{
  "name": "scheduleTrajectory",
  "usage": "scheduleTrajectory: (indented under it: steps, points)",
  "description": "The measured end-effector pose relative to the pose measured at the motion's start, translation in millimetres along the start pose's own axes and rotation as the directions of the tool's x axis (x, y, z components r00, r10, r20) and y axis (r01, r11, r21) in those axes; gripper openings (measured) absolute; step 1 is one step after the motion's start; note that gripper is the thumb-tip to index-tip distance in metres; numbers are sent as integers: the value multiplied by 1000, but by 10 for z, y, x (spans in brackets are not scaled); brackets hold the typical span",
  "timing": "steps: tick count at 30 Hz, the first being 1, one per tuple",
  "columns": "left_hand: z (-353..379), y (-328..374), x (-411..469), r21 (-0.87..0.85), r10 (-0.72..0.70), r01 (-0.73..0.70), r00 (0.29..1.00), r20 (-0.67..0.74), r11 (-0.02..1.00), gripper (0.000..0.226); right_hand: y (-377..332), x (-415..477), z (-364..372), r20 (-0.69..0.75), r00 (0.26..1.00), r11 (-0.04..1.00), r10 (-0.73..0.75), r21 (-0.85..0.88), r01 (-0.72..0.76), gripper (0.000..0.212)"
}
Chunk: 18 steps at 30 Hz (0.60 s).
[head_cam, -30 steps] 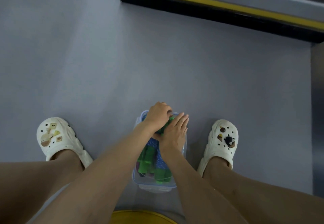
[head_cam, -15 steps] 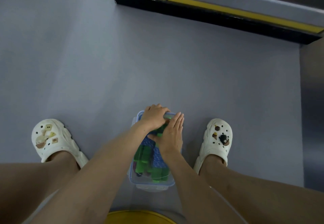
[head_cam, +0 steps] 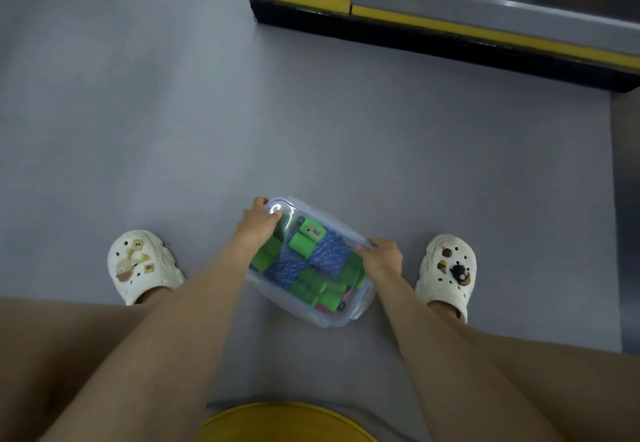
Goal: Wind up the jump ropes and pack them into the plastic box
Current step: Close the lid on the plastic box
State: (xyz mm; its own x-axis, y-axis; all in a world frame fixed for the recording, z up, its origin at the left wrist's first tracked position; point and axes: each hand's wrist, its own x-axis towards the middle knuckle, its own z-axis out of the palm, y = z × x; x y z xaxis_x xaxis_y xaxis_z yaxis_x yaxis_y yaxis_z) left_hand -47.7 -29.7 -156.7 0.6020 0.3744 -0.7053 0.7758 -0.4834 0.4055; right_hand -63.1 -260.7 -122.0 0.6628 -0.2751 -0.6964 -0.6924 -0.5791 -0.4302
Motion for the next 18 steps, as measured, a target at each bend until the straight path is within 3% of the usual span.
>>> scheduleTrajectory:
  steps: [5,7,10,12,18]
  points:
    - [-49,-109,-4,-138,-75,83,995,63,987,38,72,14,-89,-55,996,987,71,146,-62,36]
    - [-79,-92,-11,-202,-63,68,998,30,977,38,149,16,-109,-53,988,960,146,250,-129,41]
    - [-50,-26,-52,-343,2,-36,995,-101,939,29,218,-12,-89,-51,973,935,226,291,-202,32]
    - [-3,1,-72,-364,28,-83,988,-155,928,25,202,-28,-90,-69,972,936,224,292,-195,29]
    - [29,-17,-25,-435,-47,-52,976,-212,899,25,155,56,-187,-104,983,947,149,303,-112,29]
